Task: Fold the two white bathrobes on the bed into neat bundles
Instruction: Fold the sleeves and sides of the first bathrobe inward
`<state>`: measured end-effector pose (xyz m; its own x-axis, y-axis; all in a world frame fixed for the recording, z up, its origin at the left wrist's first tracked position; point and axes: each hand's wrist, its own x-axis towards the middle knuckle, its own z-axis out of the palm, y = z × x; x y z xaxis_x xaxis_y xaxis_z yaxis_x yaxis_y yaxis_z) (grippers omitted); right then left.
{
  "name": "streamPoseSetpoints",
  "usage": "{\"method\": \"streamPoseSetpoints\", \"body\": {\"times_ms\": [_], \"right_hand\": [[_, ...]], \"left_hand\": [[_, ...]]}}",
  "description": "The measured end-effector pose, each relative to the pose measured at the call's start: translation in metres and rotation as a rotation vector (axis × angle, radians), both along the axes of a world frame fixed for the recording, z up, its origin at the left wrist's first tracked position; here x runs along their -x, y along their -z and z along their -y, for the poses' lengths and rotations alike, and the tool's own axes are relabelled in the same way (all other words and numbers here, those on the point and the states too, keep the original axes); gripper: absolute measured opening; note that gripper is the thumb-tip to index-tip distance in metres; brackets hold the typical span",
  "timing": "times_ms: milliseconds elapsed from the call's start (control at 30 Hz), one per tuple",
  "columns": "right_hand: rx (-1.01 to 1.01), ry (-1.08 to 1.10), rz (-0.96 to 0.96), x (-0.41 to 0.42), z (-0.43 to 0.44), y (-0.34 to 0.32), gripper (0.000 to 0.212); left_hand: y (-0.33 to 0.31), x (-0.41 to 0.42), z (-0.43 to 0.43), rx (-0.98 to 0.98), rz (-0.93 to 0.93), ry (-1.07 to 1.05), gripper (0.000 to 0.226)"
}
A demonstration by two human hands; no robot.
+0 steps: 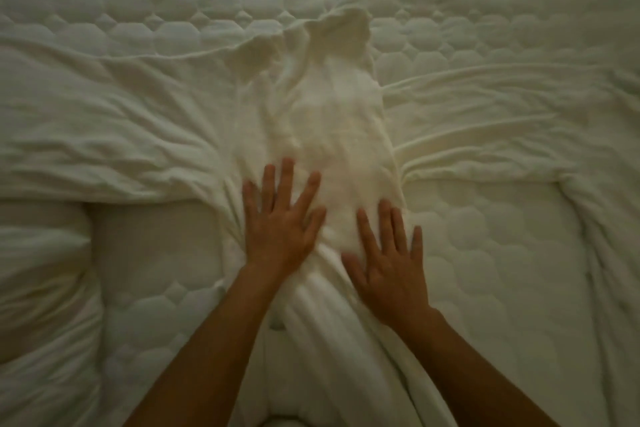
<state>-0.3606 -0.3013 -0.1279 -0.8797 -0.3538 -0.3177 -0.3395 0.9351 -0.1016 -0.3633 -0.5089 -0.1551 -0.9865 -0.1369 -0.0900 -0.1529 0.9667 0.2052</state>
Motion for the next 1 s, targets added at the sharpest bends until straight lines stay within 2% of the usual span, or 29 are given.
{"method": "streamPoseSetpoints", "body": {"times_ms": [167, 300, 467, 633, 767, 833, 900, 1000], "right_hand": [[0.055, 0.089, 0.034, -0.017, -0.035, 0.017, 0.076], [0.126, 0.052, -0.058, -0.008, -0.037, 0.046, 0.075], [0.173, 0.058, -0.137, -0.009, -0.039, 0.056, 0.075], [0.205, 0.067, -0.127, -0.012, -0.04, 0.055, 0.075], [0.156, 0.031, -0.097, -0.01, -0.042, 0.04, 0.076], [0.134, -0.042, -0.054, -0.025, -0.056, 0.031, 0.079], [0.164, -0.067, -0.038, -0.058, -0.079, 0.027, 0.076], [0.202, 0.005, 0.051, -0.126, -0.132, 0.016, 0.066]], "left_hand": [[0.017, 0.008, 0.0, 0.003, 0.019, 0.014, 0.065], [0.037, 0.016, 0.0, 0.054, -0.012, -0.01, 0.065], [0.029, 0.02, -0.009, 0.105, 0.032, -0.028, 0.065], [0.001, 0.017, -0.036, 0.275, 0.184, -0.209, 0.066], [-0.014, -0.027, -0.116, -0.03, 0.19, -0.331, 0.067], [-0.019, -0.08, -0.159, -0.073, 0.183, -0.239, 0.064], [-0.019, -0.134, -0.183, -0.073, 0.098, -0.161, 0.059], [-0.019, -0.204, -0.202, -0.154, 0.012, -0.188, 0.059]]}}
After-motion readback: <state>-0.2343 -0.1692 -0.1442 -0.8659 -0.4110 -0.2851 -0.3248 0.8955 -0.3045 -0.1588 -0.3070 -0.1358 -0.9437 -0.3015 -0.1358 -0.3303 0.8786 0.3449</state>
